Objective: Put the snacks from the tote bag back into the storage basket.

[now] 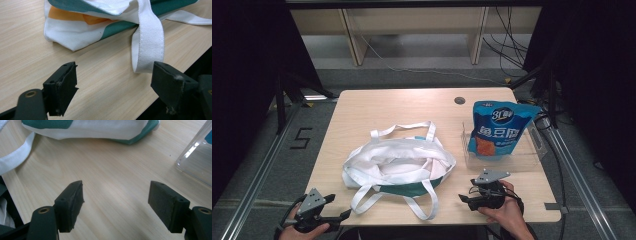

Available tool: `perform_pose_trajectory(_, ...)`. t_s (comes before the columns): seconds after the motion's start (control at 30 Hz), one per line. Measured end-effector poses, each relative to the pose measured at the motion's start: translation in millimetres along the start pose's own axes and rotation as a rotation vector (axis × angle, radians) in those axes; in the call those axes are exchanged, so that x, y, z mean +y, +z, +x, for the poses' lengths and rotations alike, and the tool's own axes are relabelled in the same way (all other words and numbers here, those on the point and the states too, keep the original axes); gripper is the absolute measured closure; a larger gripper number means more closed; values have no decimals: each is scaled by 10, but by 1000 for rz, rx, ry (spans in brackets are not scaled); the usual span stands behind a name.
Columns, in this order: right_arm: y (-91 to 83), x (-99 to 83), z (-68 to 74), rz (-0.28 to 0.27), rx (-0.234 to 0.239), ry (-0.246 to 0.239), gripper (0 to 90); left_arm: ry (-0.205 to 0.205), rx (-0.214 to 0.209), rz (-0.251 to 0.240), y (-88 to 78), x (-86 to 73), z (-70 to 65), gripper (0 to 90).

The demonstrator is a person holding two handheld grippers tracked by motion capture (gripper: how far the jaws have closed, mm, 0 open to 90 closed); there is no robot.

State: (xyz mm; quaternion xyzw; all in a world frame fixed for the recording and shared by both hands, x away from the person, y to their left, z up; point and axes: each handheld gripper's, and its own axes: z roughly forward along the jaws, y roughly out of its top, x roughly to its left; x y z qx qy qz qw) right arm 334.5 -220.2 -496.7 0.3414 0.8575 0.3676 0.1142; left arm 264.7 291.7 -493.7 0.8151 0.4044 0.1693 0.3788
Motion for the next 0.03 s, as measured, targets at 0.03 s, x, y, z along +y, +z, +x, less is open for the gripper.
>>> perform_pose_trajectory(0.03, 9, -9, -11, -8, -6, 5, 291, -36, -2, -34, 23, -2, -24, 201)
